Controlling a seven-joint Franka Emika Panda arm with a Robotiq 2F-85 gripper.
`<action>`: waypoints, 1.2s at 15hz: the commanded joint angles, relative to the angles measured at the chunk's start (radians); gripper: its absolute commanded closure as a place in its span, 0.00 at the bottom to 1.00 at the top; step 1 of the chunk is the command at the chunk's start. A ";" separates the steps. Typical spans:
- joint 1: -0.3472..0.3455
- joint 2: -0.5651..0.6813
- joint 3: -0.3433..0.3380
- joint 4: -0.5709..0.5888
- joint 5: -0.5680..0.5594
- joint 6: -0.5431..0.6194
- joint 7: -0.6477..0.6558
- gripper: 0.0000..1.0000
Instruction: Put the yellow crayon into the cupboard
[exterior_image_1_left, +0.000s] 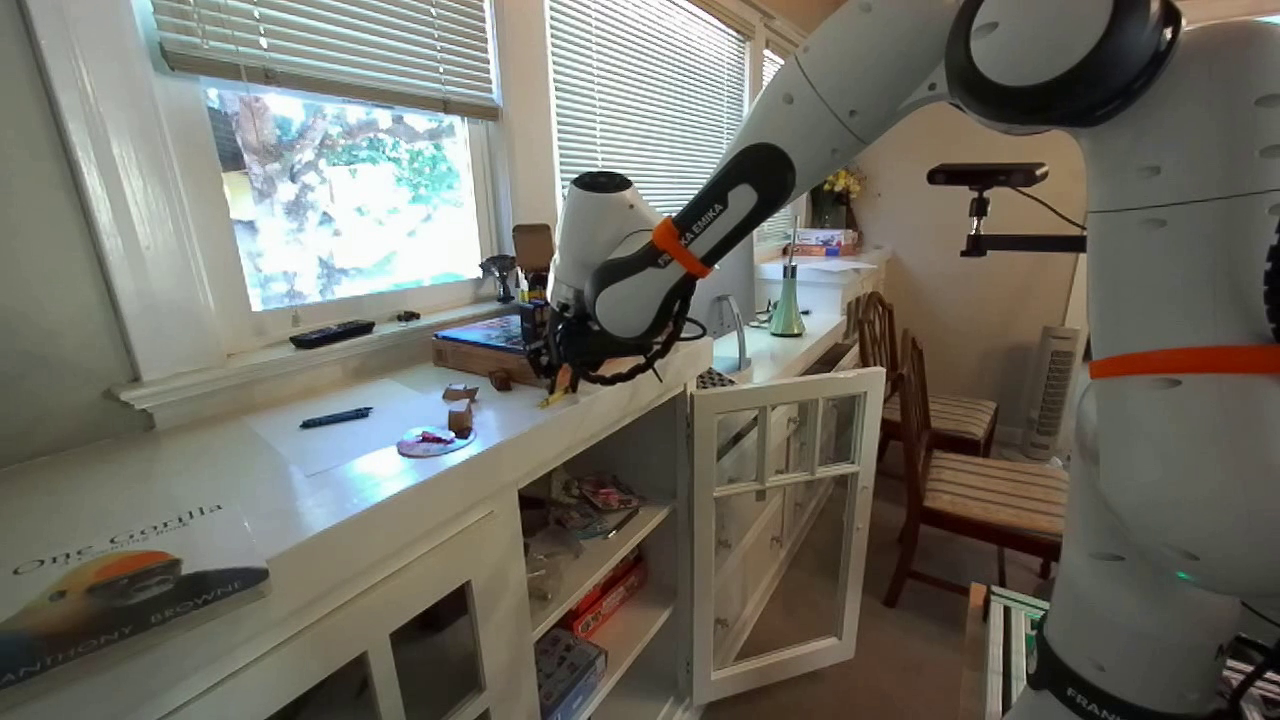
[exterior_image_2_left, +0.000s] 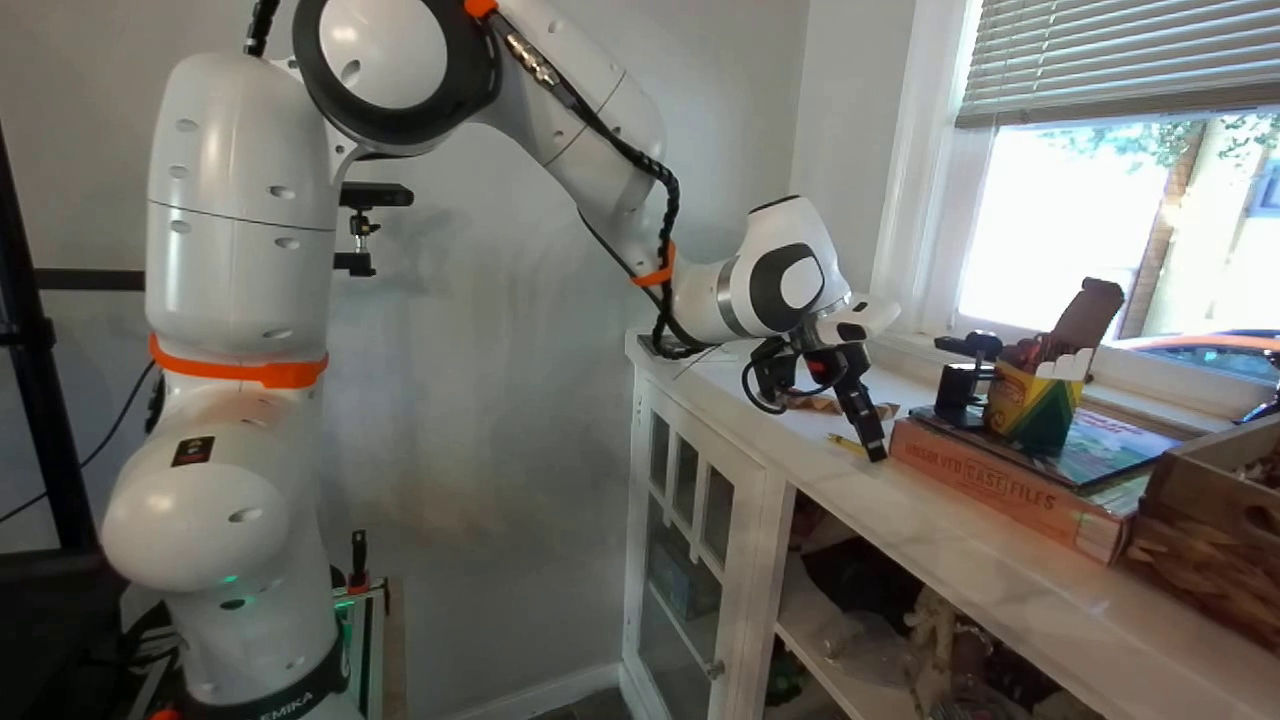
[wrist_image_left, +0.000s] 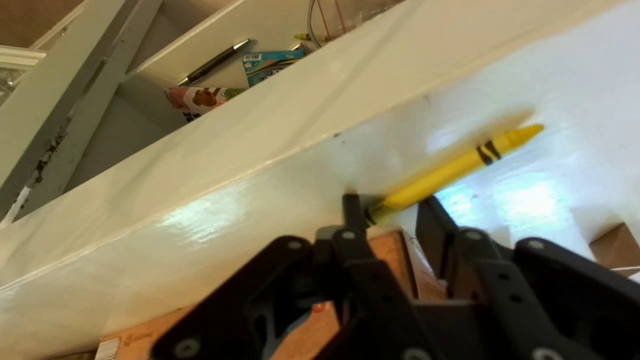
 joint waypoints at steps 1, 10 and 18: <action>0.013 0.027 -0.012 0.022 0.004 -0.018 0.017 0.95; 0.004 -0.022 -0.002 0.030 0.045 -0.201 -0.043 0.97; -0.018 -0.149 0.022 -0.083 0.136 -0.373 -0.150 0.97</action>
